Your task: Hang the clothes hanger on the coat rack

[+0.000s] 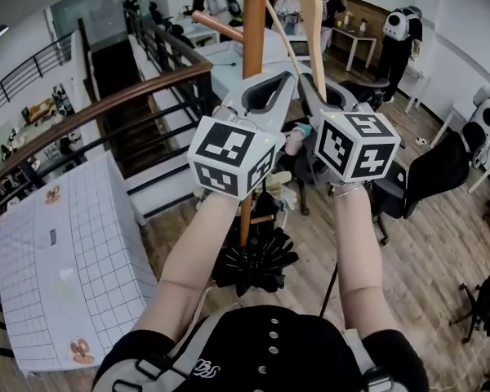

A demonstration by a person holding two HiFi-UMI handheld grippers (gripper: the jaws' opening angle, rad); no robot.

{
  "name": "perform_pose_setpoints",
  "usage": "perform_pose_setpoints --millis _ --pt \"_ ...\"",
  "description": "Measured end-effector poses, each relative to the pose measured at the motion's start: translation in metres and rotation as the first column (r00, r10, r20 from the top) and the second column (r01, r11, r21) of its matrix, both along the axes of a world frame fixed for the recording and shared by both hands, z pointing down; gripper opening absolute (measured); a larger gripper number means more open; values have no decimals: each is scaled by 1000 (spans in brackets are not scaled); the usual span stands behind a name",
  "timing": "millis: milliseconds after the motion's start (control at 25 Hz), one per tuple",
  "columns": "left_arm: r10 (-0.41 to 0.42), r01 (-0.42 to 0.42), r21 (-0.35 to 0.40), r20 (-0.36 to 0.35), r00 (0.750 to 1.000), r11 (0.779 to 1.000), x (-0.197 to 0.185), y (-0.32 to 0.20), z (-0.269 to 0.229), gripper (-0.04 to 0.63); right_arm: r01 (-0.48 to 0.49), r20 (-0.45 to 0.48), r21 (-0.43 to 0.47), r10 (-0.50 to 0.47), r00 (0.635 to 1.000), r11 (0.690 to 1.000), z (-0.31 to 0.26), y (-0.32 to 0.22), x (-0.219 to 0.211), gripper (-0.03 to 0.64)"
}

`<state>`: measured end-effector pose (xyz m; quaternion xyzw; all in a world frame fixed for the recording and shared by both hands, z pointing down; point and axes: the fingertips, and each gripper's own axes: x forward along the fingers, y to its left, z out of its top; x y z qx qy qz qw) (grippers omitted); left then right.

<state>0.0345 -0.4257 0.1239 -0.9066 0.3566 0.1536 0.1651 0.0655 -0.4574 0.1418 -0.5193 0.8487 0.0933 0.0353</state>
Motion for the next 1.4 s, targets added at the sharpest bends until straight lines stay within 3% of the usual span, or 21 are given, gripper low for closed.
perform_pose_setpoints --millis 720,1400 --pt "4 -2 118 -17 1000 993 -13 6 -53 -2 -33 -7 81 34 999 996 -77 -17 -10 2" --pt "23 -20 83 -33 999 996 -16 2 -55 -2 -81 -9 0 81 997 997 -82 -46 -7 -1"
